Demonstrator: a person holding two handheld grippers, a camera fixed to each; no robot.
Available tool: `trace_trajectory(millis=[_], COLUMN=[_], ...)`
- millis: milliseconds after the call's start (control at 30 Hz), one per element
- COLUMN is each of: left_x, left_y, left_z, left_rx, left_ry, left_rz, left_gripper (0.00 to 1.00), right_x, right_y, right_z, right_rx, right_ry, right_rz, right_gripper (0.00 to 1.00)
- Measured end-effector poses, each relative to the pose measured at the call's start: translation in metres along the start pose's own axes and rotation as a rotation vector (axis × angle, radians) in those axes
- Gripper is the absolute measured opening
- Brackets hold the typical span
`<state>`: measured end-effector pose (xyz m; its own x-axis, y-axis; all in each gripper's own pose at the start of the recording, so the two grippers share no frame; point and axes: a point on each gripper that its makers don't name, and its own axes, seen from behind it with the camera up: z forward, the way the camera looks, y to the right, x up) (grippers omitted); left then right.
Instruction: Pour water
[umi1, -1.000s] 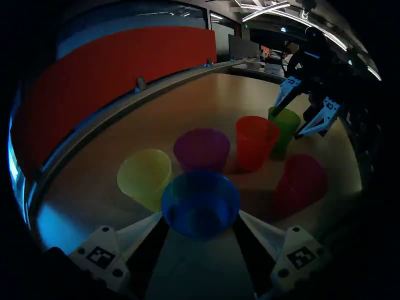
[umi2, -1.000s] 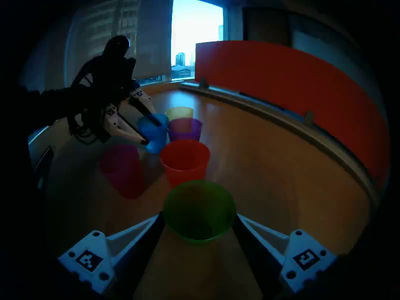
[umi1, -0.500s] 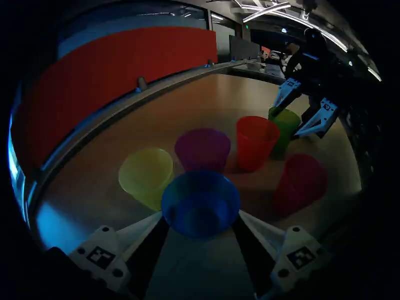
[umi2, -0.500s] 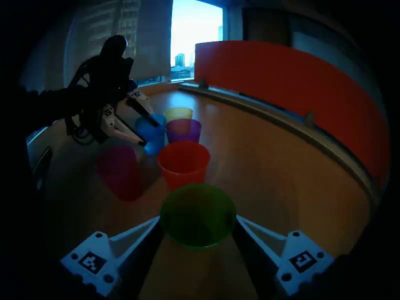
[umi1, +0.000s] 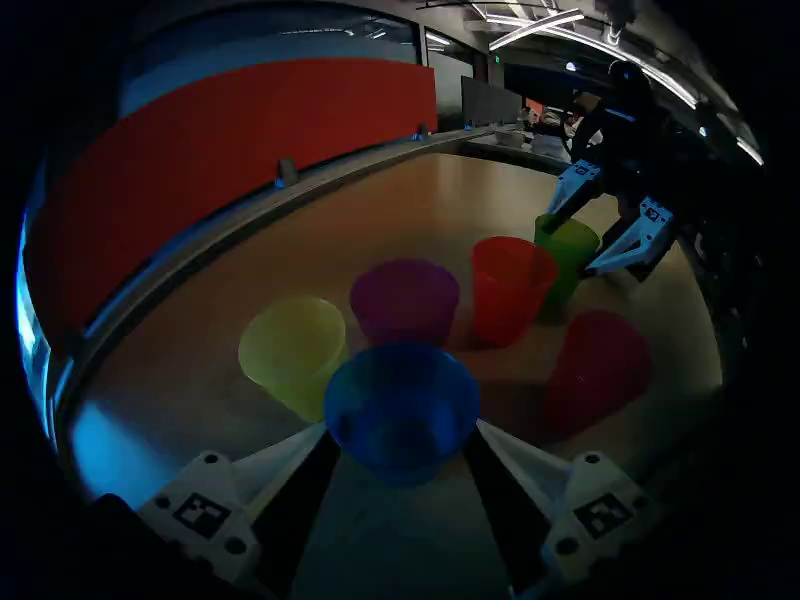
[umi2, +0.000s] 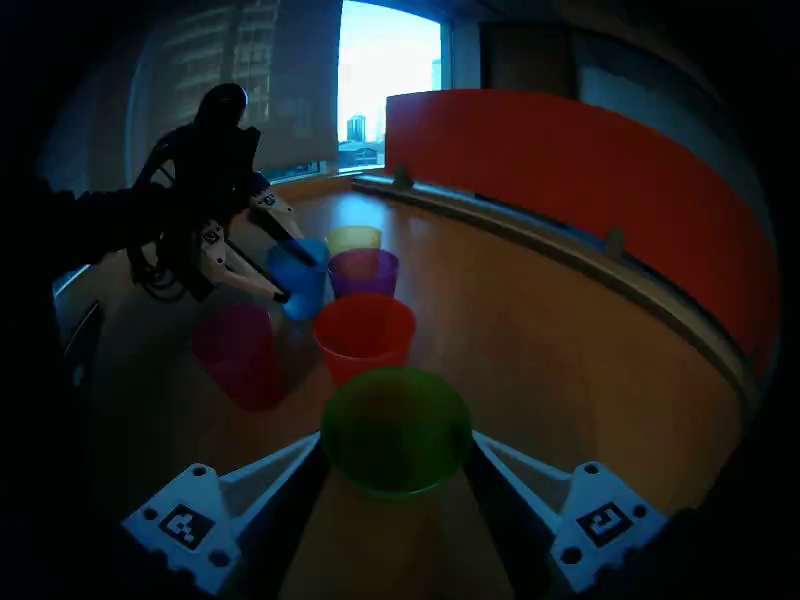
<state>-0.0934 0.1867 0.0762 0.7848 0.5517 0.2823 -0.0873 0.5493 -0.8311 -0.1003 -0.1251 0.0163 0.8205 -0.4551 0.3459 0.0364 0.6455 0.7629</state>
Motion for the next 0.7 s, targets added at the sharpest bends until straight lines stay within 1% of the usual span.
trace_trajectory(millis=[300,700], left_x=[0.006,0.023], left_y=[0.001,0.007], left_z=[-0.005,-0.023], left_rx=[0.013,0.048], left_ry=[0.038,0.11], left_rz=[-0.017,-0.044], left_gripper=[0.81,0.81], right_x=[0.009,0.025], right_y=[-0.002,-0.006], right_z=[-0.005,-0.016], right_rx=[-0.005,-0.023], right_ry=[0.025,0.08], right_rz=[-0.005,0.006], right_gripper=[0.9,0.9])
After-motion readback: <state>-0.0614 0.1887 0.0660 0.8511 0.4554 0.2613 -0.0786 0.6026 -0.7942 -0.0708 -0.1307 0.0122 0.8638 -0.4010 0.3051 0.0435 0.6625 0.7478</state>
